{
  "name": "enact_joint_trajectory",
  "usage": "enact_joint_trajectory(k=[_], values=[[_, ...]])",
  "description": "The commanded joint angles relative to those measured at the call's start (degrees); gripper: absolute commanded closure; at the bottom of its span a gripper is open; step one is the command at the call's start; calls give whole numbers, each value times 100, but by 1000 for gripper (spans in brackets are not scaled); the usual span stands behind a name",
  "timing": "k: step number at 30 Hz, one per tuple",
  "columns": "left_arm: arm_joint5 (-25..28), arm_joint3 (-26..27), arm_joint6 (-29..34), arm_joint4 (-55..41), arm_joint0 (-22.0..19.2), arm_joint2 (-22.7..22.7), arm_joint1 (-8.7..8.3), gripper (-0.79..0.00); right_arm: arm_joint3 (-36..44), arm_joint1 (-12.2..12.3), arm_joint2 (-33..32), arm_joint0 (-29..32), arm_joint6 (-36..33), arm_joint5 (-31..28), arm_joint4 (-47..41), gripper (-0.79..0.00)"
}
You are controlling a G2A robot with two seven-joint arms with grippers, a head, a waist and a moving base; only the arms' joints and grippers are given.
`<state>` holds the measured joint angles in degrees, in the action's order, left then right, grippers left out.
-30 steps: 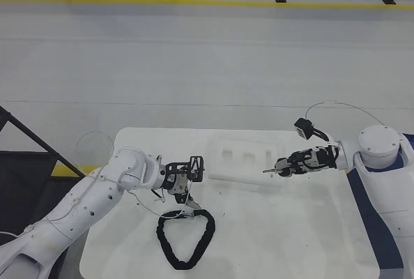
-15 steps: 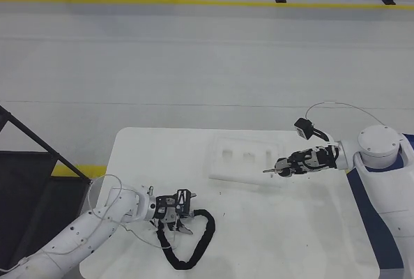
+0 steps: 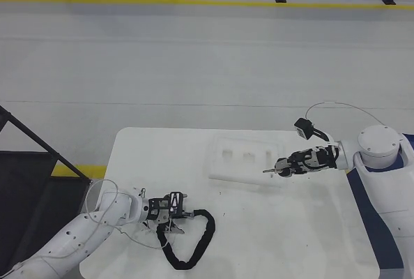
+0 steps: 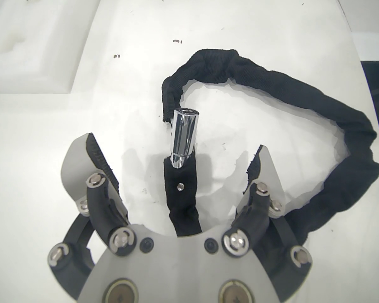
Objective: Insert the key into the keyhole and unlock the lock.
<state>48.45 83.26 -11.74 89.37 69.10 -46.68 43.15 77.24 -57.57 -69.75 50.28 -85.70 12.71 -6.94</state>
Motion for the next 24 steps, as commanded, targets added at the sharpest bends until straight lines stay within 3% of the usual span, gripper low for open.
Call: enact_joint_trajectory(k=[1,5,7,11,17,19,24], values=[[8,-35,-57,1,16,-7,7,-785,0,0,0,0,0,0,0,0],[-21,-68,-107,27,20,10,33,-785,0,0,0,0,0,0,0,0],[-64,-76,-109,43,12,37,59,-702,0,0,0,0,0,0,0,0],[-152,-121,21,102,-10,85,103,-428,0,0,0,0,0,0,0,0],[-264,-165,208,60,-14,81,152,-185,0,0,0,0,0,0,0,0],[-236,-180,232,20,-23,80,168,0,0,0,0,0,0,0,0,0],[-80,-223,145,-217,-54,30,199,0,0,0,0,0,0,0,0,0]])
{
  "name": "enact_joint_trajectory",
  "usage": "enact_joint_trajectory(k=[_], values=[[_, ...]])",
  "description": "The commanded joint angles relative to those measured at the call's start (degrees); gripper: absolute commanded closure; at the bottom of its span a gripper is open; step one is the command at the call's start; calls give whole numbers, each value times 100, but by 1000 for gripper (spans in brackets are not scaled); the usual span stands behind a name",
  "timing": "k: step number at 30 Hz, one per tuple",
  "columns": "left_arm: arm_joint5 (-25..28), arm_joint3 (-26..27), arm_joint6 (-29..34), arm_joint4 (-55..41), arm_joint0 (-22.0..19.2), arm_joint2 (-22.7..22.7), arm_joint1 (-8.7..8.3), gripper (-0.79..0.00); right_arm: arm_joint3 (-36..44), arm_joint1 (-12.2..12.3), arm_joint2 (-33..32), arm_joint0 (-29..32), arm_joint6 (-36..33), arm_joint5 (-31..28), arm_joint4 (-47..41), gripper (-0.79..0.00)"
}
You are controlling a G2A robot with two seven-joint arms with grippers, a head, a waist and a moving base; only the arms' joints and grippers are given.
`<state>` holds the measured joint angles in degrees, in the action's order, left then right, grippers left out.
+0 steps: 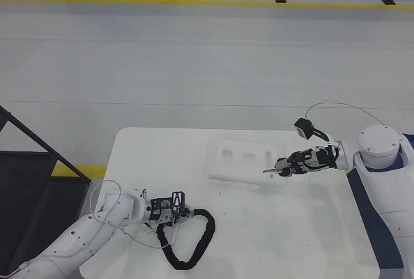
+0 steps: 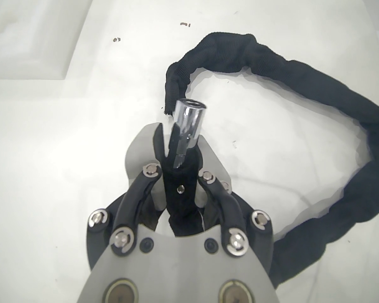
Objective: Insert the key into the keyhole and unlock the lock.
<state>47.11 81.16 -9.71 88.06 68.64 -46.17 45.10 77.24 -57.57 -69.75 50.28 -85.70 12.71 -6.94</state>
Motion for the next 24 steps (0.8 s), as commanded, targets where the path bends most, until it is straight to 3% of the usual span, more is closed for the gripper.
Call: enact_joint_trajectory(k=[1,7,17,24], values=[[87,-11,-87,-124,-18,-36,7,0,0,0,0,0,0,0,0,0],[255,109,-256,-489,-141,-155,46,0,0,0,0,0,0,0,0,0],[91,657,-102,-1026,-567,-74,267,0,28,-1,13,35,85,-17,15,0],[151,589,-269,-1555,-1061,55,494,0,794,65,47,189,77,103,156,0]])
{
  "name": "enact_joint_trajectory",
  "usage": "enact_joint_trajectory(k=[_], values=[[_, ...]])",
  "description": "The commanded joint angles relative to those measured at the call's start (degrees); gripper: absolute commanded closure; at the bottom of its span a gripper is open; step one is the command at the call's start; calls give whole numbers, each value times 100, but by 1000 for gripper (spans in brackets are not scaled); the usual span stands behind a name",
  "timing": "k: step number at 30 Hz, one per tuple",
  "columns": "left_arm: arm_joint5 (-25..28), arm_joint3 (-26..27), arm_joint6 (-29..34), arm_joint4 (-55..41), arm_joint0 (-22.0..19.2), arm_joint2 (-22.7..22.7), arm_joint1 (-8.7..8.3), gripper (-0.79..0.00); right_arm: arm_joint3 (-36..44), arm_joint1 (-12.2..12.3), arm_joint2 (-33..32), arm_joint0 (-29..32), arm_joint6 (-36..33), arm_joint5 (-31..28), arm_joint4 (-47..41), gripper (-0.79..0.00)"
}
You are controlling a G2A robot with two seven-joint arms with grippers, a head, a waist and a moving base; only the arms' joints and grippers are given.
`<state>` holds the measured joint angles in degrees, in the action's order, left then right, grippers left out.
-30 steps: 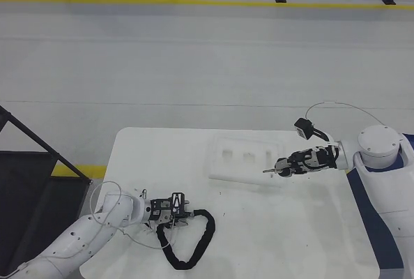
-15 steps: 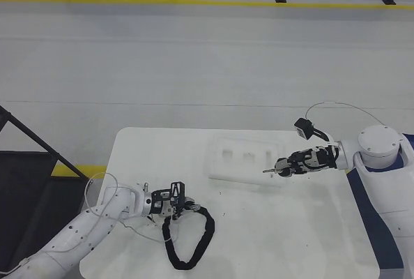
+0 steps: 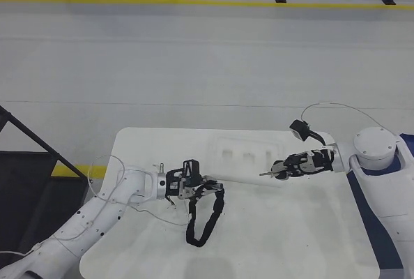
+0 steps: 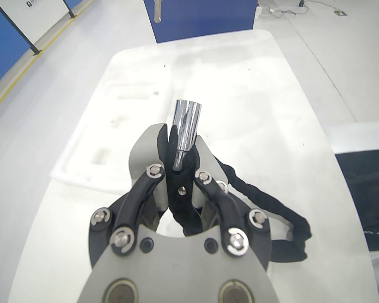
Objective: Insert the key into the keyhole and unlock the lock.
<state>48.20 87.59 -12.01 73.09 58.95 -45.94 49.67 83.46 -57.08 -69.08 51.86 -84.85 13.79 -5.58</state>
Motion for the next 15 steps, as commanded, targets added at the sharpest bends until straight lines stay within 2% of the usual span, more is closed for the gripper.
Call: enact_joint_trajectory(k=[1,6,11,15], values=[[61,-82,-68,-82,-147,48,60,0,279,26,-34,55,-10,-19,40,0],[368,-300,-708,16,-530,158,211,0,1129,114,-334,345,108,-146,-55,0],[637,-603,-1582,153,-715,221,317,0,1856,183,-636,695,326,-262,-196,0],[807,-788,-2281,627,-839,337,394,0,2445,236,-861,998,580,-428,-164,0]])
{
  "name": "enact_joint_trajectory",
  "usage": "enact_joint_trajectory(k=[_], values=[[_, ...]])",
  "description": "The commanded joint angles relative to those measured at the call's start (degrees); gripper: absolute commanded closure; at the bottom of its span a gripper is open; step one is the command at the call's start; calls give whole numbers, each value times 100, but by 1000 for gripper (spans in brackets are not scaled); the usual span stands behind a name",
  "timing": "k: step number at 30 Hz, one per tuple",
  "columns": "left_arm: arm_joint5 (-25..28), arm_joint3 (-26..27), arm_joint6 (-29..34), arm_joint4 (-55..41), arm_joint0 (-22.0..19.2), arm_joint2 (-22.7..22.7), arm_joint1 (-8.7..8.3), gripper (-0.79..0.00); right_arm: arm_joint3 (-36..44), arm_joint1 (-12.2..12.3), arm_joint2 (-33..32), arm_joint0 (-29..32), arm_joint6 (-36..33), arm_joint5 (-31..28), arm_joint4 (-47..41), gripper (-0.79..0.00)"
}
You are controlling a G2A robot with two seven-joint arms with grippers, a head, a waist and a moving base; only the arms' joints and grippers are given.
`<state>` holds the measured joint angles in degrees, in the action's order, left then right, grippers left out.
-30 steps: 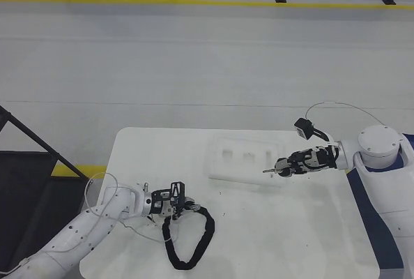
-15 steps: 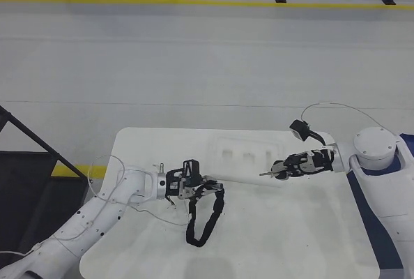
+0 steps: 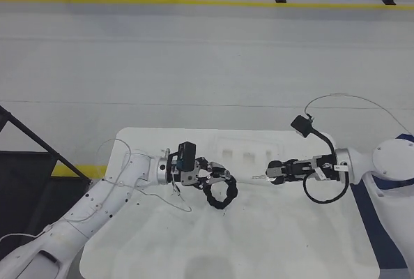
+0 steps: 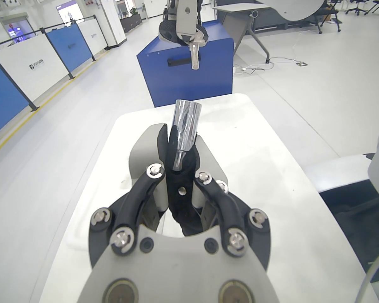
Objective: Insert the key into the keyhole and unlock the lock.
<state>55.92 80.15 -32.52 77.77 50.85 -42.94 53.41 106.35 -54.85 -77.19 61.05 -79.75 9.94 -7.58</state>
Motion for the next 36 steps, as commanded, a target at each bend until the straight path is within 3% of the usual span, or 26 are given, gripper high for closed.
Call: enact_joint_trajectory(k=[1,7,22,29,36], values=[[42,-78,-340,239,-45,55,30,0,243,21,-80,123,119,-71,72,0],[-133,-400,-1294,874,-152,229,132,0,790,87,-205,467,552,-179,679,0],[-161,-401,-1266,864,-136,227,133,0,868,104,-175,614,800,-224,948,0],[-318,-347,-631,602,-26,164,177,0,1419,160,-53,558,544,-210,1392,0],[-427,-271,-536,623,-26,147,235,0,2043,190,85,572,680,84,1888,0]])
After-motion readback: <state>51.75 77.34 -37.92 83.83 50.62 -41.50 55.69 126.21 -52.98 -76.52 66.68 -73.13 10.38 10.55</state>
